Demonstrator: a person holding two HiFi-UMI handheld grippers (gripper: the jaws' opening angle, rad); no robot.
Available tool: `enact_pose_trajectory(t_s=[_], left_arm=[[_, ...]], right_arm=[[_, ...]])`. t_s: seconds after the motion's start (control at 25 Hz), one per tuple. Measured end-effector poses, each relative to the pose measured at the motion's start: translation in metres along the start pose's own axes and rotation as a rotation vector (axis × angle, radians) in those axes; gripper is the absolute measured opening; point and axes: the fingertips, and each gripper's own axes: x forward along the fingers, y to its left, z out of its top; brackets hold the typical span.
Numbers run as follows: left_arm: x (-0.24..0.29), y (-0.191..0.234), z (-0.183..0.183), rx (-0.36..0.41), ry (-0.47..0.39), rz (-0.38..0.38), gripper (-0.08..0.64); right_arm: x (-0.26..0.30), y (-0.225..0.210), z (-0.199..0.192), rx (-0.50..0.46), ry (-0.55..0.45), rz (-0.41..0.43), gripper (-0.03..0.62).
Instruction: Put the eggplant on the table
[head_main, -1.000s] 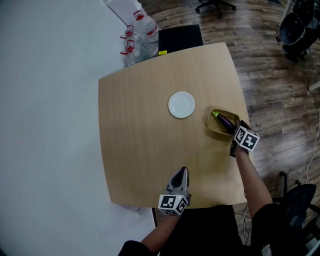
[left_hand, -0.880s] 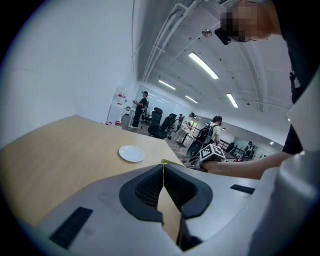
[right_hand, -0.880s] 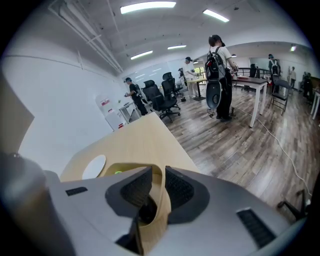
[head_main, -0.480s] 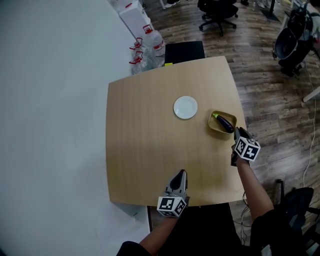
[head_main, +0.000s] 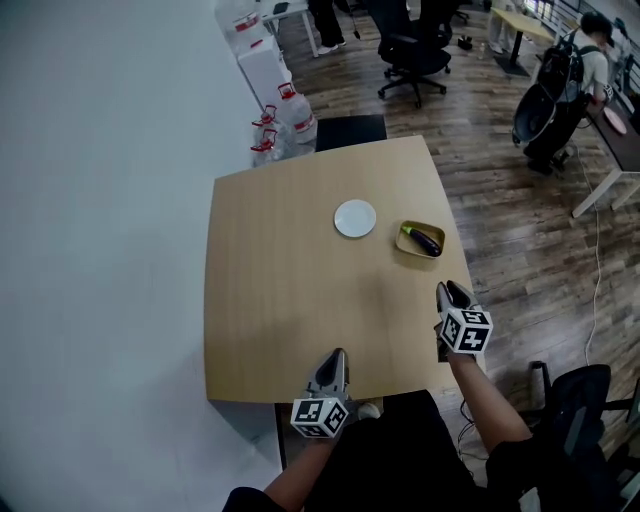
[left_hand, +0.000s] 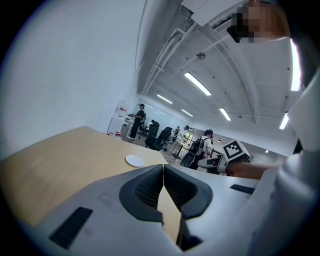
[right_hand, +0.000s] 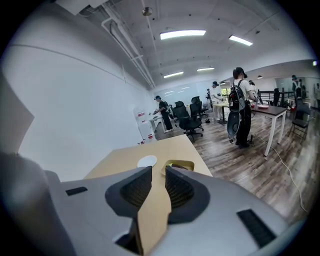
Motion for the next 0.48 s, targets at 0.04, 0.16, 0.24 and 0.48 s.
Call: enact_pose_trajectory(t_s=[0.04, 0.16, 0.24, 0.48], left_arm=[[-0.009, -0.001, 0.001, -0.007, -0.005, -0.006, 0.015], [-0.032, -0.005, 0.007, -0.014, -0.029, -0.026, 0.015], [-0.045, -0.011, 0.011, -0.013, -0.043, -0.050, 0.015], [-0.069, -0.030, 0.014, 0.002, -0.075, -0.104, 0.015]], right_arm=[[-0.014, 0.010, -0.005, -0.016, -0.003, 0.016, 0.141], [-0.055, 0.035, -0.015, -0.060, -0.016, 0.055, 0.141], [-0.084, 0.049, -0.019, -0.054, -0.026, 0.074, 0.140], [-0.161, 0.098, -0.029, -0.097, -0.089, 0.097, 0.102]])
